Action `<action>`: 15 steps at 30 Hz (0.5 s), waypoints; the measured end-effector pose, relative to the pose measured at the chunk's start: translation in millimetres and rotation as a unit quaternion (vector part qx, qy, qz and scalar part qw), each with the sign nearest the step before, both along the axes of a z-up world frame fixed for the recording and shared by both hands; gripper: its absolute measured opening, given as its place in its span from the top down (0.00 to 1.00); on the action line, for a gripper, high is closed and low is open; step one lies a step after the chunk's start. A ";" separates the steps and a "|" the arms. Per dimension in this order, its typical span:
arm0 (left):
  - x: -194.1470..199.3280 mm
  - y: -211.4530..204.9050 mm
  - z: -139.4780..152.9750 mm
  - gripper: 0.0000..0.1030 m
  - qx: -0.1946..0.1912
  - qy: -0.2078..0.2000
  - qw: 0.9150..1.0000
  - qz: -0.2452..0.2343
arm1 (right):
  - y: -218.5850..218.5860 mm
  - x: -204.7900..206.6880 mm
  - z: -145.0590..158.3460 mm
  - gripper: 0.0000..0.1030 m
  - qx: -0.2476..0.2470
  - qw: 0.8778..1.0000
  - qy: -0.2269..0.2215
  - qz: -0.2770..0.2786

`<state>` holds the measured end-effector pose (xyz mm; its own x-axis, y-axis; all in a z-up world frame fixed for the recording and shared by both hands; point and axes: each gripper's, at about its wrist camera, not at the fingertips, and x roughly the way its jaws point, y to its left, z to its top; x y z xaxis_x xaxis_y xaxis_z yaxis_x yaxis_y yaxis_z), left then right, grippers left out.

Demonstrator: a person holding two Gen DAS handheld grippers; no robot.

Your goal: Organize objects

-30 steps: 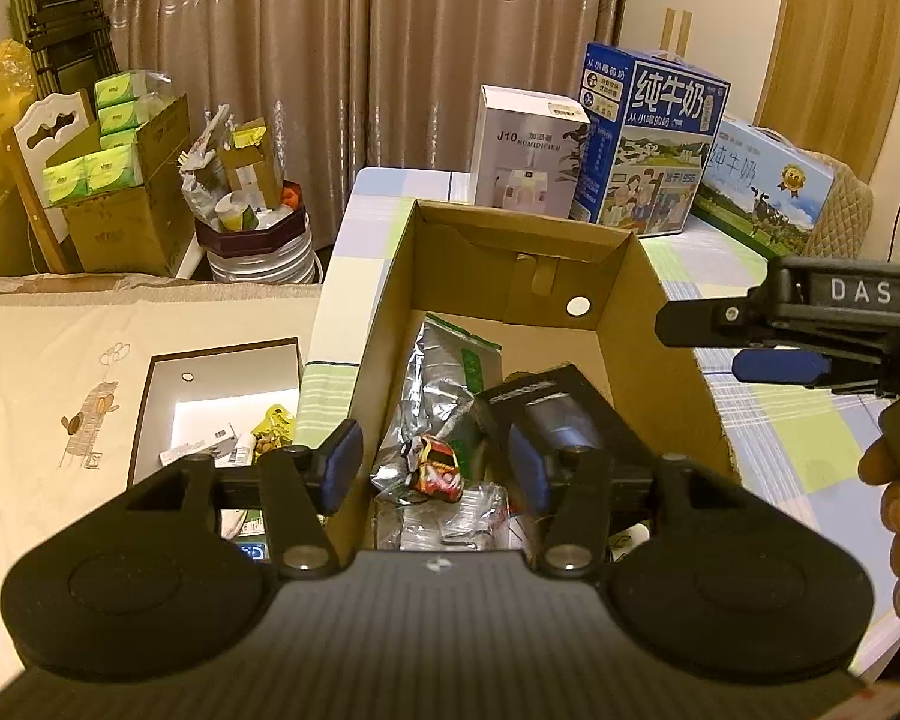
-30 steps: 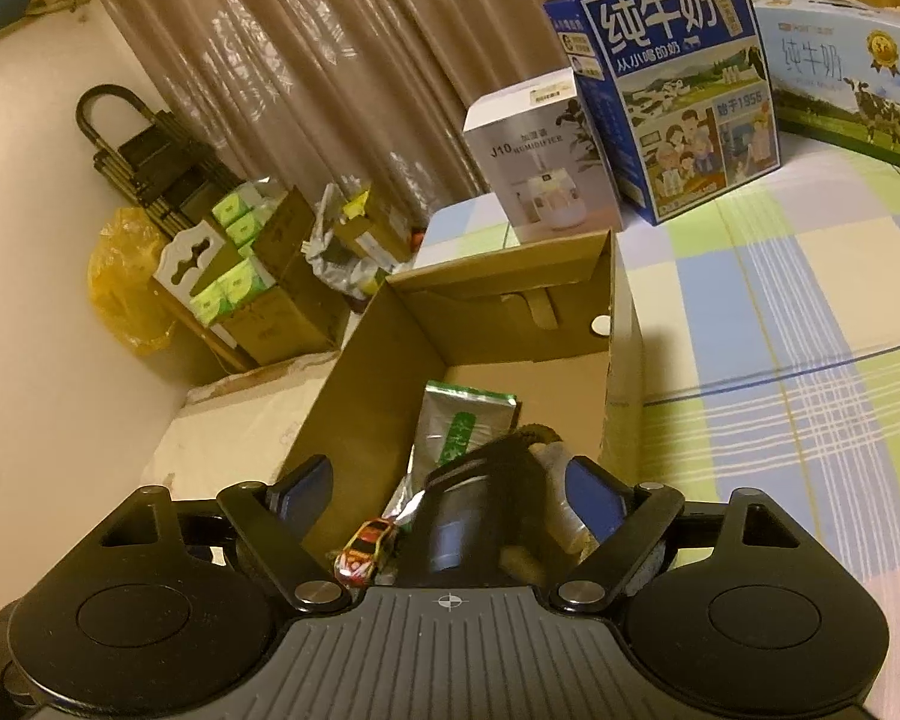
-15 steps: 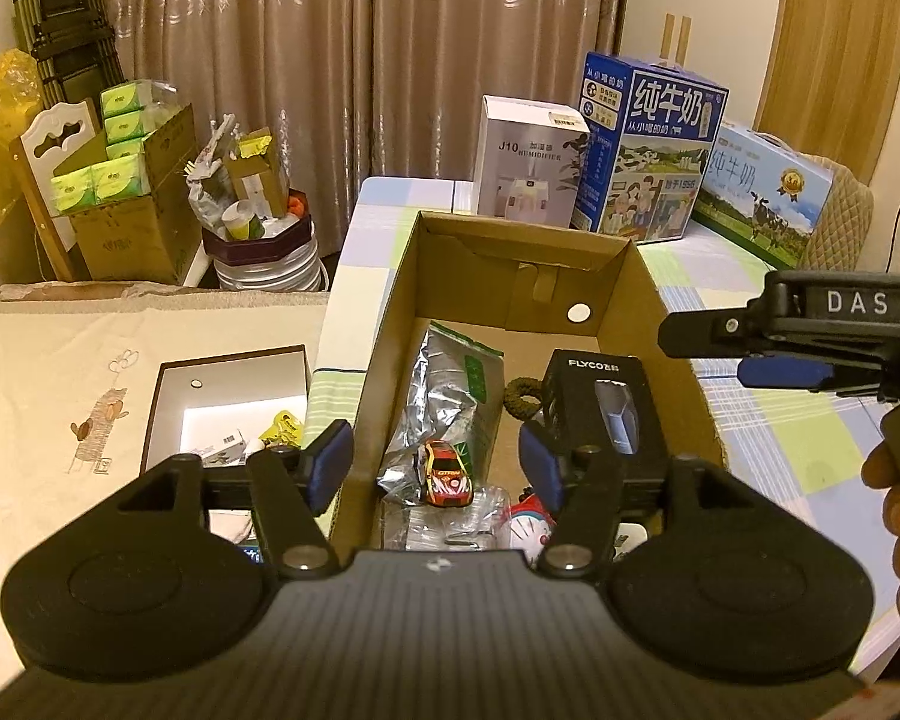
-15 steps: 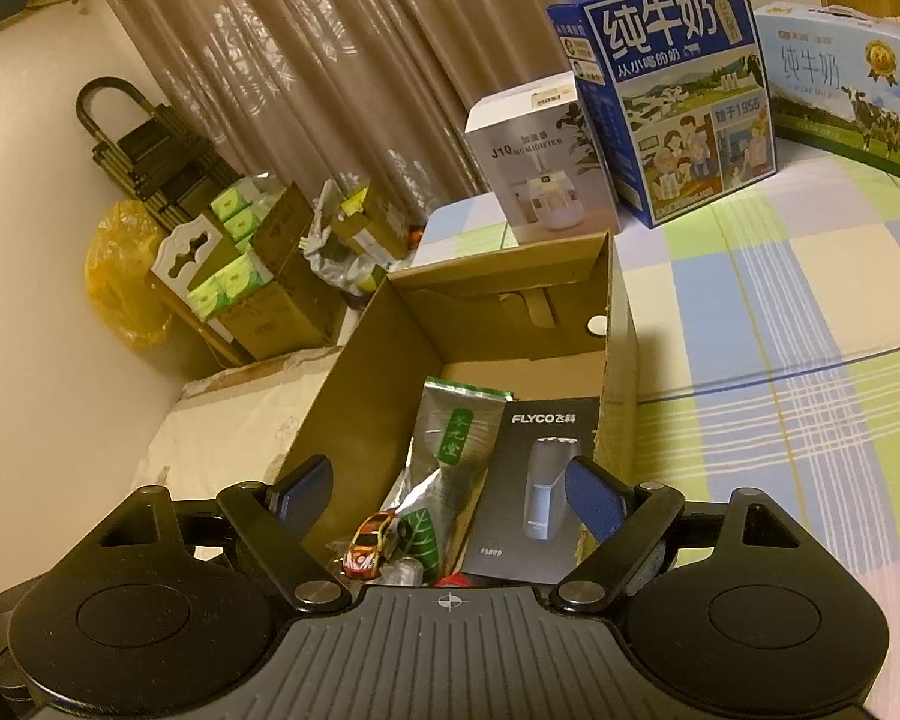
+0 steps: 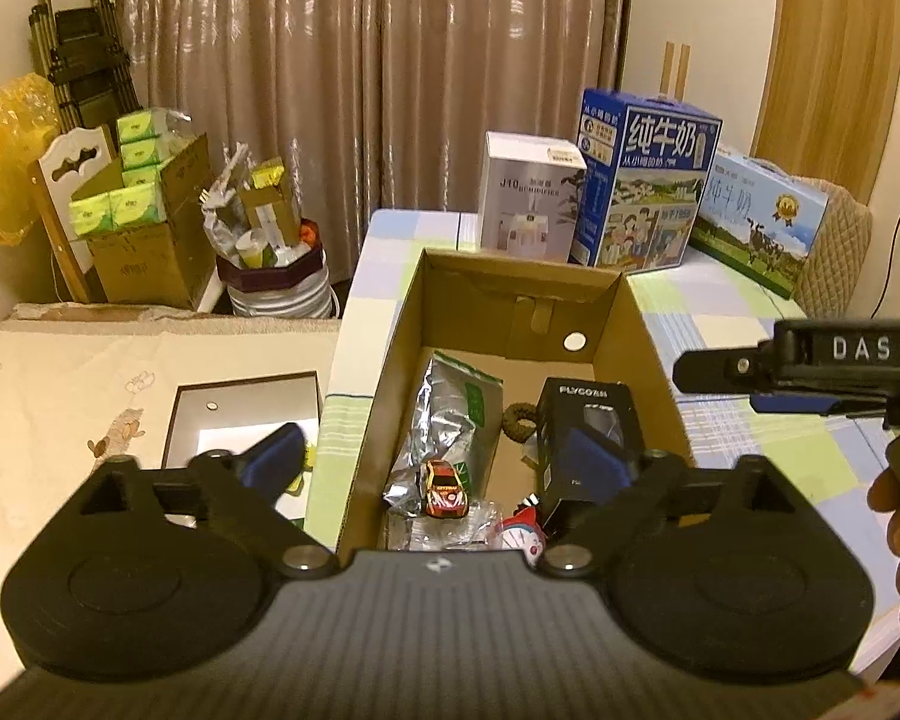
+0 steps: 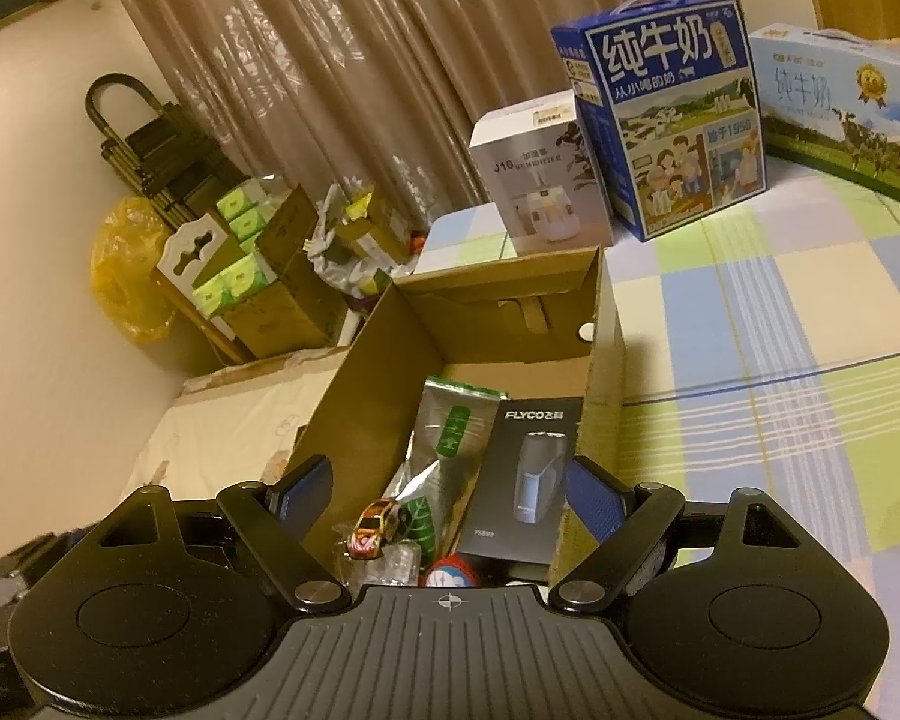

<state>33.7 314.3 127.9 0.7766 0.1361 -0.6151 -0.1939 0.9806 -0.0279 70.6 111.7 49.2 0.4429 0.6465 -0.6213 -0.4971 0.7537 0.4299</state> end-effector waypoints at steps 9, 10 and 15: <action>-25.5 -12.1 19.0 0.01 -0.007 -0.020 1.000 0.008 | -22.8 -22.7 17.4 0.20 -0.006 1.000 -0.020 0.004; -28.6 -13.5 20.9 0.01 -0.008 -0.022 1.000 0.009 | -25.8 -26.6 19.3 0.20 -0.007 1.000 -0.025 0.005; -46.3 -25.7 29.0 0.01 -0.005 -0.036 0.999 0.013 | -44.4 -42.7 27.9 0.20 -0.012 0.999 -0.047 0.005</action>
